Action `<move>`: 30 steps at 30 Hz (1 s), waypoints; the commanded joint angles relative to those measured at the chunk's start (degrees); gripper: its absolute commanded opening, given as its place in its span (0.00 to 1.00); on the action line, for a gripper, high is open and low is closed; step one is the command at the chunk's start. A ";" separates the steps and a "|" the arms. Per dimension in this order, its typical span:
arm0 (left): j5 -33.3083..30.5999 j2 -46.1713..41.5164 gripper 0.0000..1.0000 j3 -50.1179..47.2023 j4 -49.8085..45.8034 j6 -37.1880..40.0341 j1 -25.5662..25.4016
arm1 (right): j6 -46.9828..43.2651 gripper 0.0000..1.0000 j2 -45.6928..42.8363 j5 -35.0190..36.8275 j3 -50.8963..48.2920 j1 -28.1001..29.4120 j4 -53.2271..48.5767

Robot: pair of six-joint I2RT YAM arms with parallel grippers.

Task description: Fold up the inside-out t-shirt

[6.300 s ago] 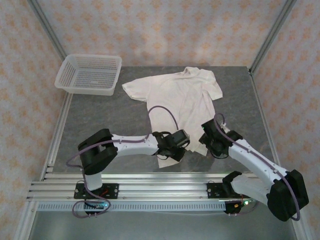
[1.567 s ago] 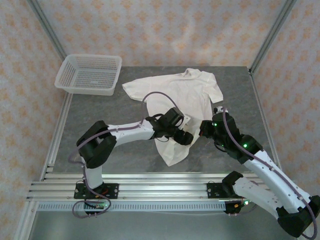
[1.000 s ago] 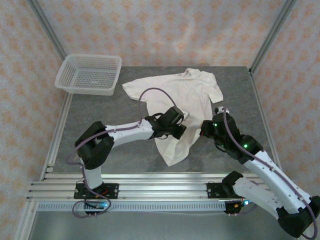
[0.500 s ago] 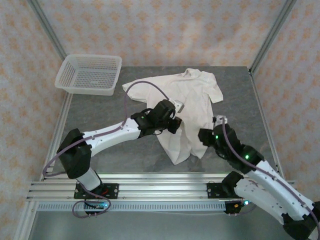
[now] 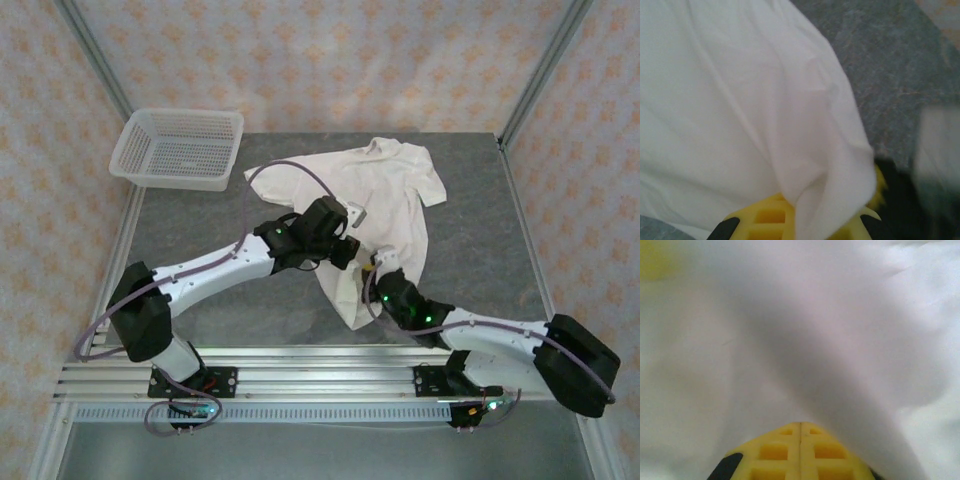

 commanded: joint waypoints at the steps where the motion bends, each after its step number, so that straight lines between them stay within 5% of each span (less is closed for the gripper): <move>1: 7.28 -2.95 0.00 3.66 -4.60 3.30 0.11 | -9.80 0.00 1.48 3.27 3.53 -7.19 6.76; 5: 12.48 -2.95 0.00 6.56 -6.78 3.59 0.13 | -9.34 0.00 2.70 4.52 5.27 -15.33 10.09; 8: 16.48 -2.12 0.00 9.83 -6.94 1.40 0.15 | -8.20 0.00 3.84 0.13 6.05 -15.28 9.12; 14: 14.13 1.77 0.00 18.73 -10.24 -2.09 0.11 | -9.90 0.00 10.51 14.37 0.25 3.58 22.62; 18: 16.32 2.05 0.00 19.66 -9.30 -1.99 0.12 | -11.43 0.00 15.48 15.40 2.19 5.90 23.25; 21: 19.64 1.47 0.00 18.87 -9.02 -1.36 0.10 | -11.18 0.00 15.34 7.57 5.84 0.61 17.10; 25: 20.39 -1.02 0.00 16.69 -7.89 -0.90 0.11 | -0.59 0.00 13.61 -14.42 10.04 -16.39 6.99; 30: 23.96 -0.50 0.00 19.17 -7.54 -2.18 0.02 | 6.27 0.00 16.97 -21.84 13.81 -27.30 1.77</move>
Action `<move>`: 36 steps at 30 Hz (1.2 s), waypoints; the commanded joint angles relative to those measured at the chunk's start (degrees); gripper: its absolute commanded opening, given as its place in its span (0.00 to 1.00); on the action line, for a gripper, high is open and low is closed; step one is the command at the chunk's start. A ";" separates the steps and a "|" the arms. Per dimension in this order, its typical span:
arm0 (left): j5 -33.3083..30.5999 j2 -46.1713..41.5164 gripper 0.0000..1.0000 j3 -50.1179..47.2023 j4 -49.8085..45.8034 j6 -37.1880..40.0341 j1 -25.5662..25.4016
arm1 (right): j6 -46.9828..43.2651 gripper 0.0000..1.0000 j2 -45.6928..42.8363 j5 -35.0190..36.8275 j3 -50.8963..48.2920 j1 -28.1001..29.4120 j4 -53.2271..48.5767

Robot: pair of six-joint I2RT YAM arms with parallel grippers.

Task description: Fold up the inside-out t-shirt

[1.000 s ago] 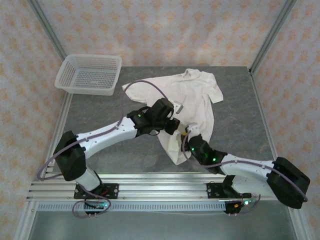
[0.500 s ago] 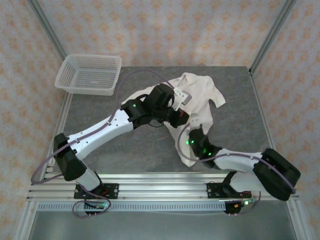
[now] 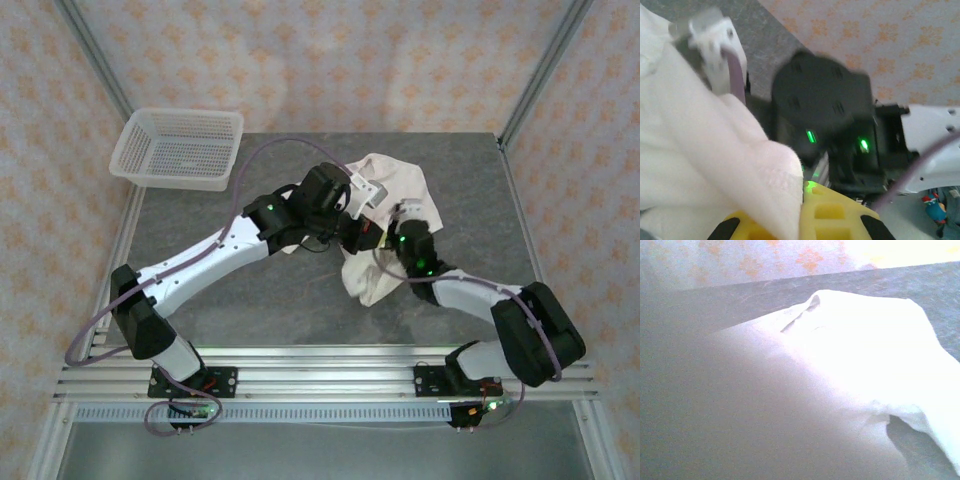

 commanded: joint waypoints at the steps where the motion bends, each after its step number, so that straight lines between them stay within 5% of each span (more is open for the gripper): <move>1: 4.57 -1.80 0.00 2.96 0.08 -0.88 -0.09 | 8.23 0.00 1.80 -10.47 2.68 -2.40 -7.95; 6: 5.78 0.84 0.00 8.74 2.83 -2.89 -0.17 | 17.37 0.00 4.33 -9.35 2.89 6.53 -7.52; 11: 0.43 4.78 0.00 17.47 -0.11 -4.52 -0.18 | 19.46 0.00 6.03 0.90 -2.81 19.36 2.62; 18: -8.81 5.72 0.00 19.65 -6.05 -4.85 0.00 | 18.85 0.00 -10.40 10.02 -11.35 20.98 4.54; 21: -12.37 4.60 0.00 17.51 -6.83 -5.22 0.47 | 11.38 0.00 -19.94 6.28 -11.76 21.31 -0.13; 26: -5.92 3.95 0.00 15.82 -3.17 -5.10 0.79 | 7.66 0.00 -23.45 -2.29 -10.49 22.74 -4.65; 32: 4.94 3.25 0.00 17.90 1.57 -5.94 0.69 | 11.48 0.00 -8.48 -11.33 -6.65 22.68 0.82; 36: 6.79 1.91 0.00 19.54 0.56 -4.73 0.63 | 15.31 0.00 3.23 -14.22 -0.58 20.24 0.73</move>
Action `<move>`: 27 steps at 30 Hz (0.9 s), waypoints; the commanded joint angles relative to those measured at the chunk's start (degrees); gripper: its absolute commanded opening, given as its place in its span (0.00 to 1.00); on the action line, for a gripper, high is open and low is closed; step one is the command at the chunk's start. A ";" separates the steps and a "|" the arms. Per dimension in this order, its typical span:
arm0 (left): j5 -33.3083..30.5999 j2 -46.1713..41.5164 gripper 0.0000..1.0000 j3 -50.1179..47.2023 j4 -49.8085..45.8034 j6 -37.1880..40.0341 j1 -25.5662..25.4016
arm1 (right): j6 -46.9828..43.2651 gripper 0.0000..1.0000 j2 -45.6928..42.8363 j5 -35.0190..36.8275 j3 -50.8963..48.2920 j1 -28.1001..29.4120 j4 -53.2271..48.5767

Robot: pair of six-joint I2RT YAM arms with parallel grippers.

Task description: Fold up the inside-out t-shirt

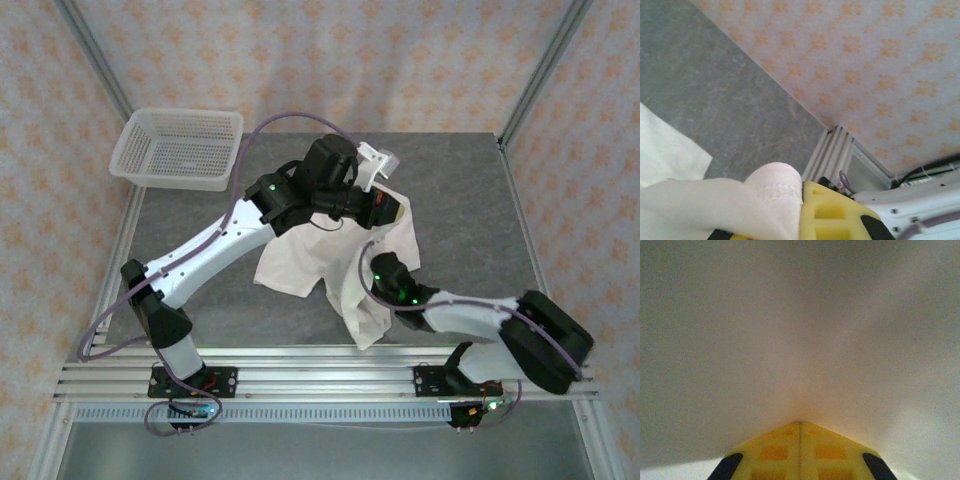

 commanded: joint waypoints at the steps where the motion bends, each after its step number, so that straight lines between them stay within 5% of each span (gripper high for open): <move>1: 4.94 -4.46 0.00 3.43 2.25 0.81 -0.02 | 4.10 0.00 6.22 -4.37 5.09 -2.80 1.37; 6: 4.99 -5.07 0.00 4.69 -2.49 3.78 -0.02 | 14.48 0.00 8.57 -4.61 6.79 -11.89 -0.47; 10: 6.55 -5.12 0.00 4.55 -5.56 6.18 -0.24 | 18.40 0.00 4.20 -11.80 10.47 -17.66 -7.46; 13: 5.24 -5.18 0.00 4.63 -6.89 7.63 -0.40 | 18.91 0.00 1.68 -17.88 10.58 -18.99 -4.11; 17: 6.26 -4.98 0.00 4.69 -5.35 7.37 -0.47 | 24.64 0.00 1.61 -16.77 11.95 -18.95 -5.99; 20: 5.09 -3.52 0.00 6.01 -2.81 4.54 -0.57 | 32.53 0.00 4.06 -13.29 11.63 -14.73 -2.64; 24: -13.35 0.76 0.00 12.47 -8.97 0.02 0.17 | 30.40 0.00 2.31 -1.42 8.67 -2.63 1.39; 27: -16.29 2.88 0.00 13.83 -9.35 -5.17 2.63 | 29.72 0.00 -3.72 10.90 1.29 3.49 5.52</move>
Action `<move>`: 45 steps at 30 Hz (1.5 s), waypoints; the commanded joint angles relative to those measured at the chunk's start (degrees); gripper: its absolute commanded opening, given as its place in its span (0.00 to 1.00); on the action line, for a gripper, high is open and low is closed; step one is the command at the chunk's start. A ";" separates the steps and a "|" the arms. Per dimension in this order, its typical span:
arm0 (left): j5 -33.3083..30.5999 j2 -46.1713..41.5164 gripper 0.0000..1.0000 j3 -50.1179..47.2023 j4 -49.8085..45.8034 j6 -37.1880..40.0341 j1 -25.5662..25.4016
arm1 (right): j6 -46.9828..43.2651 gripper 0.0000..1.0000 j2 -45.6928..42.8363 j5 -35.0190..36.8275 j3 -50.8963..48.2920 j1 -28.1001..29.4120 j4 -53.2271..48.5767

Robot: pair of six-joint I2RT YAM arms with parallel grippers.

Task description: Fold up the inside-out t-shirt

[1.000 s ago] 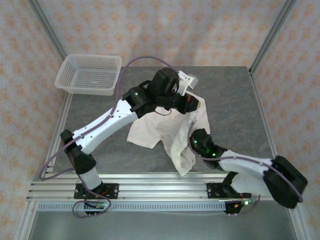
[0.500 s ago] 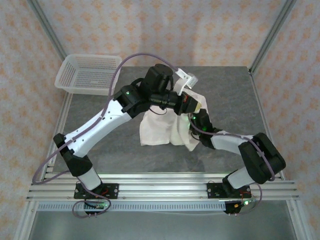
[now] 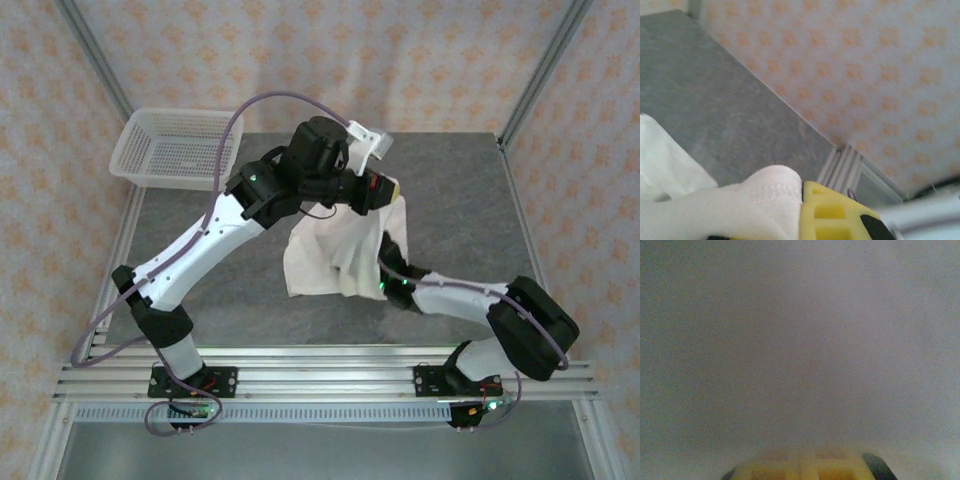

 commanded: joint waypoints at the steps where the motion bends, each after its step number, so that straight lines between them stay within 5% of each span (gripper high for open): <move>1: -7.28 2.19 0.00 2.12 -0.65 -6.81 2.94 | 0.39 0.00 -7.29 15.12 -7.45 4.09 6.27; 8: 0.62 4.15 0.00 4.92 4.03 -7.89 4.13 | -14.44 0.00 -15.47 5.58 -6.28 6.21 0.42; 13: 14.22 3.27 0.00 4.36 10.35 -6.33 3.13 | -16.82 0.00 -6.36 -4.32 -1.09 5.53 4.07; 18: 15.21 -0.40 0.00 3.69 11.11 -1.93 1.09 | -8.95 0.00 6.67 -13.20 1.39 3.78 14.01; 23: 12.08 -5.21 0.00 -0.20 12.17 -0.22 0.99 | 6.25 0.00 15.74 -13.68 -2.46 -0.33 28.75; 31: 19.52 -8.08 0.00 -3.35 10.55 5.04 -0.26 | 13.35 0.00 9.32 -10.51 1.73 -6.63 10.72; 37: 17.59 -9.26 0.00 -3.58 7.42 9.24 -1.84 | 20.01 0.00 10.54 -12.50 0.10 -9.60 19.70; 41: 23.55 -9.61 0.00 -4.86 10.90 8.76 -2.77 | 21.23 0.00 12.42 -8.59 4.79 -9.84 3.31; 45: 25.21 -7.70 0.00 1.66 3.07 14.08 -6.69 | 15.79 0.00 14.58 -7.04 9.49 -12.51 -1.45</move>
